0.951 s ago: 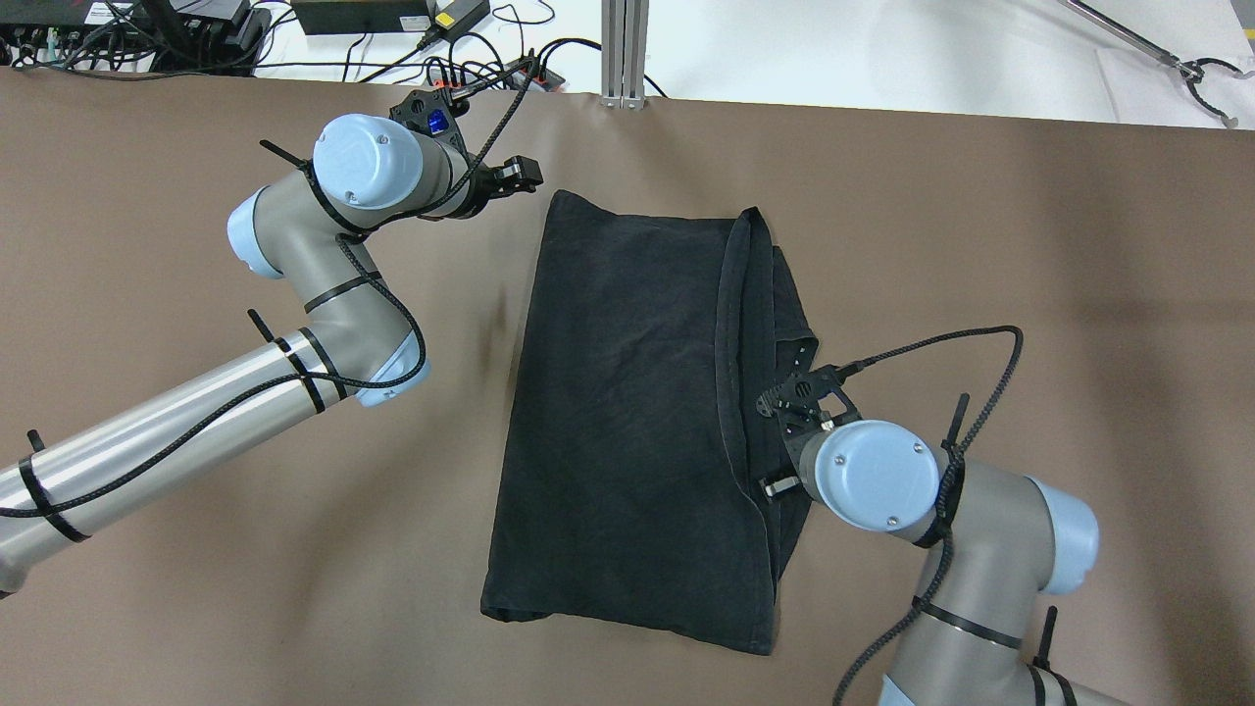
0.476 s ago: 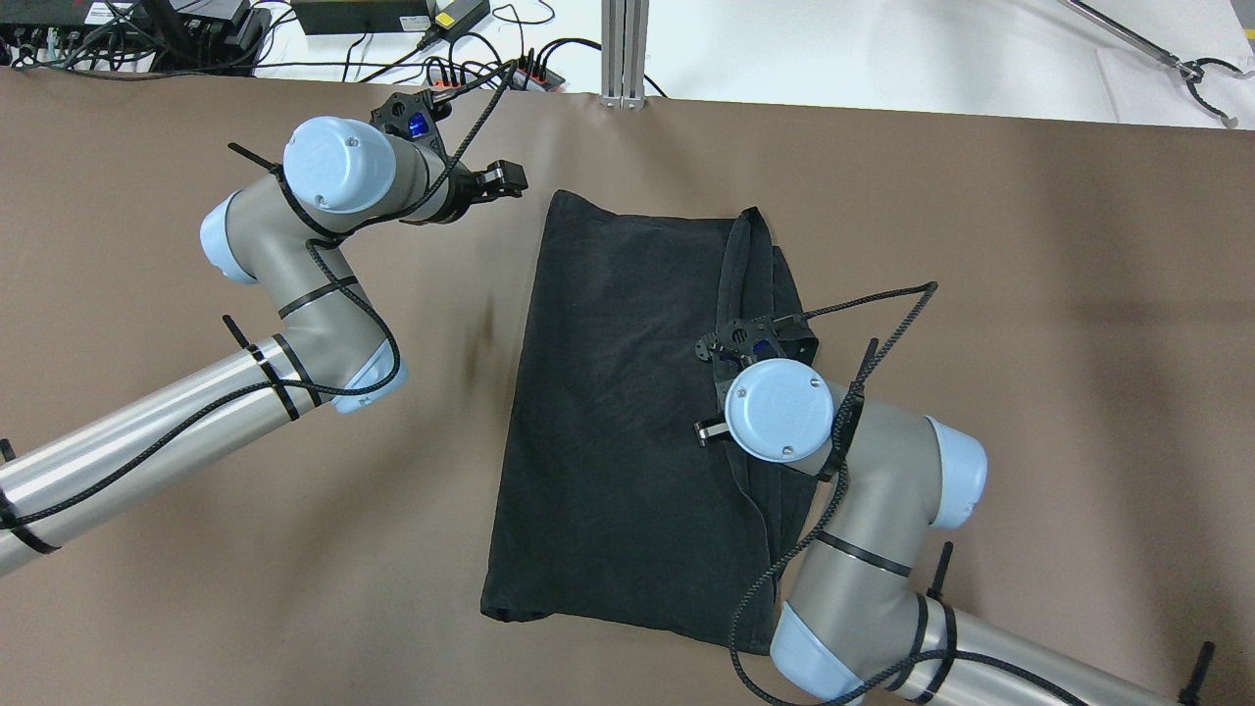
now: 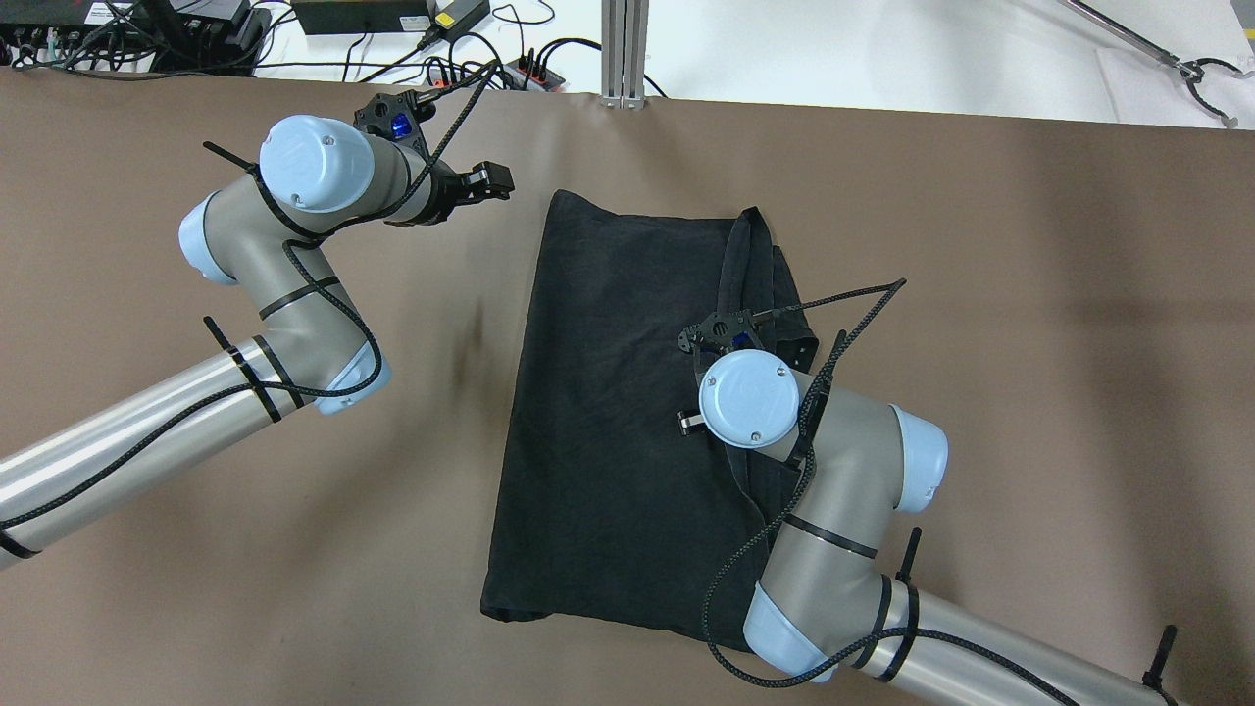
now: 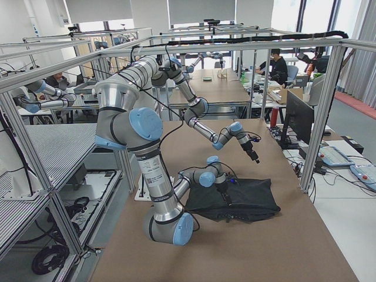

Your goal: Fold clothes

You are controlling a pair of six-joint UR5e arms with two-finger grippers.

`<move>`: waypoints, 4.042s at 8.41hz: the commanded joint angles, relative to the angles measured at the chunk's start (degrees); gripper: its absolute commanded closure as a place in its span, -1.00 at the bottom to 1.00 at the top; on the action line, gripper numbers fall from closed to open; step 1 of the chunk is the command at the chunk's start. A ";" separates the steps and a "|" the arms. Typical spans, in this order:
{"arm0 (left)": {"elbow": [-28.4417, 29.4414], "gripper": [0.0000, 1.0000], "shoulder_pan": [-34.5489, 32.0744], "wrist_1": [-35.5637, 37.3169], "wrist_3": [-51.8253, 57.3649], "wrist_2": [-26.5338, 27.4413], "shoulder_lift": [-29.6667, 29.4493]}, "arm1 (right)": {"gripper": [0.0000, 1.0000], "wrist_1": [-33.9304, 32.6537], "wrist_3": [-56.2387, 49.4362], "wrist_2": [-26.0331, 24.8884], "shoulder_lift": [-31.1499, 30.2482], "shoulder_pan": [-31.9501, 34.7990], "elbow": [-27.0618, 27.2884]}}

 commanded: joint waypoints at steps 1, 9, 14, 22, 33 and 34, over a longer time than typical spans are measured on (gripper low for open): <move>-0.06 -0.87 -0.06 0.00 0.01 0.07 0.05 | -0.89 4.47 -0.59 -0.09 -2.99 0.07 -0.33; -0.15 -0.87 -0.06 0.09 -0.25 0.16 -0.12 | -0.89 10.84 -12.20 8.41 -14.71 6.39 6.61; -0.23 -0.87 -0.06 0.09 -0.25 0.07 -0.13 | -0.89 2.19 -5.64 8.17 6.70 9.39 -9.05; -0.23 -0.87 -0.15 0.09 -0.08 0.16 -0.04 | -0.89 11.43 -5.94 6.50 4.83 9.91 -16.68; -4.54 -0.86 0.20 0.79 -1.05 0.16 0.84 | -0.88 4.59 45.82 6.46 -4.93 2.40 11.06; -4.37 -0.86 0.29 0.79 -1.05 -0.02 0.67 | -0.85 4.06 57.04 -0.63 -8.07 -3.82 14.75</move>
